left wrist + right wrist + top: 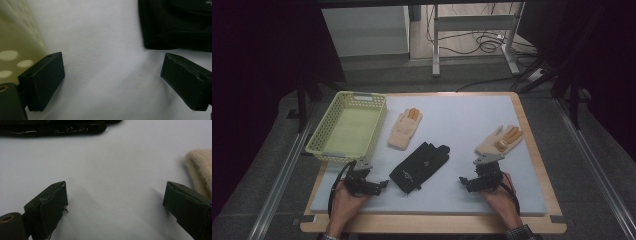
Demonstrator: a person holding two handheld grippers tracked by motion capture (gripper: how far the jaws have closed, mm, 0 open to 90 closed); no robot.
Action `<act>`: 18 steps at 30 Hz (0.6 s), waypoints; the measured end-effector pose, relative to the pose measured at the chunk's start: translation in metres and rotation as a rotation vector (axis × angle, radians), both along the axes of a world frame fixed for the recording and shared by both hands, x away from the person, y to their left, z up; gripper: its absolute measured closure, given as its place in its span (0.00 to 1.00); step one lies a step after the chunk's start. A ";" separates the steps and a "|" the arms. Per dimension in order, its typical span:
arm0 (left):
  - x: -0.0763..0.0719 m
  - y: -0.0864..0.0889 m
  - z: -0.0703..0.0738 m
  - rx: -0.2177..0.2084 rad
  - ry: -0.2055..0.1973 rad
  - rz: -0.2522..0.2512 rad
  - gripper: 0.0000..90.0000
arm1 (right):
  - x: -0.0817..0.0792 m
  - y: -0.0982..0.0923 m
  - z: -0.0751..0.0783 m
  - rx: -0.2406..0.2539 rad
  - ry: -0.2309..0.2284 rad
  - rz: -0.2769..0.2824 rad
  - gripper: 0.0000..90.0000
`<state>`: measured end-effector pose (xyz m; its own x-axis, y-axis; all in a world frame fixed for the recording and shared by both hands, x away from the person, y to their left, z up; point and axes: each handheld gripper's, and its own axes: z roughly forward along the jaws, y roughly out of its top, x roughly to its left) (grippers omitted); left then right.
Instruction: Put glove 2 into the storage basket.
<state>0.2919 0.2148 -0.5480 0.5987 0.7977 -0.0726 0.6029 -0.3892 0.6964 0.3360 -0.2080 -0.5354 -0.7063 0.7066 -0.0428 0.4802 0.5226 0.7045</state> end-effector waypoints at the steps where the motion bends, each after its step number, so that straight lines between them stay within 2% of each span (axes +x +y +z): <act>1: -0.001 -0.001 0.002 -0.003 0.001 -0.007 0.05 | 0.000 0.000 0.000 0.000 0.000 0.000 0.06; 13: 0.001 -0.014 0.023 -0.040 -0.012 -0.063 0.02 | 0.000 0.000 0.000 -0.001 -0.001 0.000 0.06; 15: 0.002 -0.018 0.027 -0.037 -0.007 -0.076 0.01 | 0.000 0.000 0.000 -0.001 -0.003 0.000 0.06; 18: 0.007 -0.028 0.035 -0.037 -0.023 -0.098 0.00 | -0.001 0.000 0.000 -0.004 -0.007 -0.002 0.06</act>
<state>0.2991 0.1865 -0.5129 0.6755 0.7323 -0.0861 0.5467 -0.4190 0.7249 0.3353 -0.2078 -0.5354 -0.7046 0.7079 -0.0503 0.4761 0.5241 0.7061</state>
